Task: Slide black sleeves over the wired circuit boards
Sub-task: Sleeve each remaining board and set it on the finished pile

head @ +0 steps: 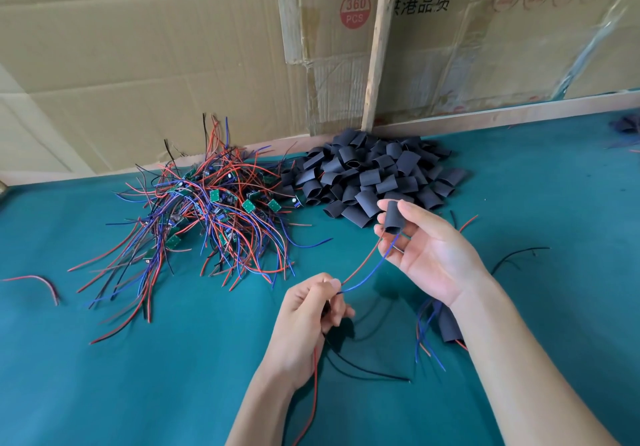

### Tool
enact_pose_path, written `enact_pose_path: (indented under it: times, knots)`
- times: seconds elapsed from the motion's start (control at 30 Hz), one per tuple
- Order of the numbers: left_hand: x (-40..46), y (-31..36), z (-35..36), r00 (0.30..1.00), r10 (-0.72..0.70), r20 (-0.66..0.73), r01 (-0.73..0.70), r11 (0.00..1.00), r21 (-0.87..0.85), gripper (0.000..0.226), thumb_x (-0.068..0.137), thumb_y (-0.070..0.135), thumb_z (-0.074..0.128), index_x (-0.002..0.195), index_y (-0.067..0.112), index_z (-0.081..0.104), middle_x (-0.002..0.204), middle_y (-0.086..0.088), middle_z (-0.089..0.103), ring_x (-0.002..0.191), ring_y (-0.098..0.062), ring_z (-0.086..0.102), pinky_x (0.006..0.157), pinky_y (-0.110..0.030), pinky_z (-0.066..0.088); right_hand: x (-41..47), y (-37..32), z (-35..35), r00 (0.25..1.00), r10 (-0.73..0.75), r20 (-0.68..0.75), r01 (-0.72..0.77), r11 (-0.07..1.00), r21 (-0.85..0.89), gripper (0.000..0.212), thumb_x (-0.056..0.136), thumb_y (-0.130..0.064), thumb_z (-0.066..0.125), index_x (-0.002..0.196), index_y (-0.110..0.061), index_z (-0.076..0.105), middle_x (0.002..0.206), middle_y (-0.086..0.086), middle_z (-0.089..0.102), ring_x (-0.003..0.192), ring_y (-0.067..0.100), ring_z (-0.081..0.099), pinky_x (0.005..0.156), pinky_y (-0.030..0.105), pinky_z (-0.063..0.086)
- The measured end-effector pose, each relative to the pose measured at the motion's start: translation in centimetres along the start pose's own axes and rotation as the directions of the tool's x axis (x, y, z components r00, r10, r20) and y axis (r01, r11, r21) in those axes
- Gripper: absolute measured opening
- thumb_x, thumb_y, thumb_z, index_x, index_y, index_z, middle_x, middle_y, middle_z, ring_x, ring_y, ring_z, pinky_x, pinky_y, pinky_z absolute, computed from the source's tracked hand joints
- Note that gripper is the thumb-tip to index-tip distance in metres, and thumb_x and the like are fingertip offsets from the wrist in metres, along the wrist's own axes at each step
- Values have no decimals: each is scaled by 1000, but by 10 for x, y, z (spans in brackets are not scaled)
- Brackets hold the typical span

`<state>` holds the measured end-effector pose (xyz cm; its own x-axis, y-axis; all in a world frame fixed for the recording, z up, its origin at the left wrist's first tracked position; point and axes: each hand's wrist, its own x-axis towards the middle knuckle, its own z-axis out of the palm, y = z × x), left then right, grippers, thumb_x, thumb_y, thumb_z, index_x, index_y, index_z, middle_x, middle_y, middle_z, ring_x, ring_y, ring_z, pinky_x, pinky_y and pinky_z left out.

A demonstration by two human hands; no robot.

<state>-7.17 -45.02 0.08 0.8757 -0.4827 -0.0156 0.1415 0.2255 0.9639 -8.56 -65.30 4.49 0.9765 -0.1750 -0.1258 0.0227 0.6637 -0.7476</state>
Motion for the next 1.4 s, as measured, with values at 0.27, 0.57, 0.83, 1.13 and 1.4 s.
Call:
enact_pose_path:
  times: [0.27, 0.57, 0.83, 1.13, 1.4]
  knots:
    - [1, -1, 0, 1000, -25, -18, 24, 998, -53, 30, 85, 25, 54, 55, 19, 52, 60, -4, 43, 56, -16, 40, 74, -26, 54, 1, 6, 5, 1000, 22, 17, -23, 996, 82, 25, 88, -23, 72, 107, -8, 80, 96, 9, 72, 86, 22, 72, 69, 29, 58]
    - [3, 0, 1, 996, -74, -54, 64, 986, -156, 32, 95, 24, 63, 63, 22, 60, 66, 1, 49, 57, -10, 43, 75, -25, 56, 0, 14, 13, 998, 14, 61, -18, 998, 57, 16, 80, -20, 77, 93, -10, 78, 96, 7, 73, 93, 26, 75, 70, 29, 60]
    - [6, 4, 1, 988, -129, -79, 100, 950, -296, 16, 100, 7, 47, 91, 11, 59, 72, -6, 53, 56, -12, 52, 71, -30, 57, -1, 44, 32, 987, 132, 86, -121, 985, -122, 42, 69, -10, 83, 111, -10, 76, 100, 12, 72, 88, 24, 72, 78, 28, 60]
    - [4, 5, -1, 992, -126, -24, 112, 940, -323, 51, 77, -13, 30, 123, -1, 49, 89, -28, 67, 64, -23, 58, 79, -36, 59, -3, 45, 27, 997, -55, 58, 77, 853, -516, 15, 73, -6, 88, 85, -12, 82, 87, 14, 78, 75, 20, 71, 75, 23, 56]
    - [3, 2, 1, 990, -122, -77, 91, 944, -318, 18, 100, -5, 47, 115, 2, 53, 118, -24, 71, 99, -35, 73, 99, -42, 56, 1, 37, 21, 990, -100, -97, 63, 941, -331, 20, 61, -19, 86, 81, -15, 83, 85, 11, 77, 67, 13, 65, 64, 22, 53]
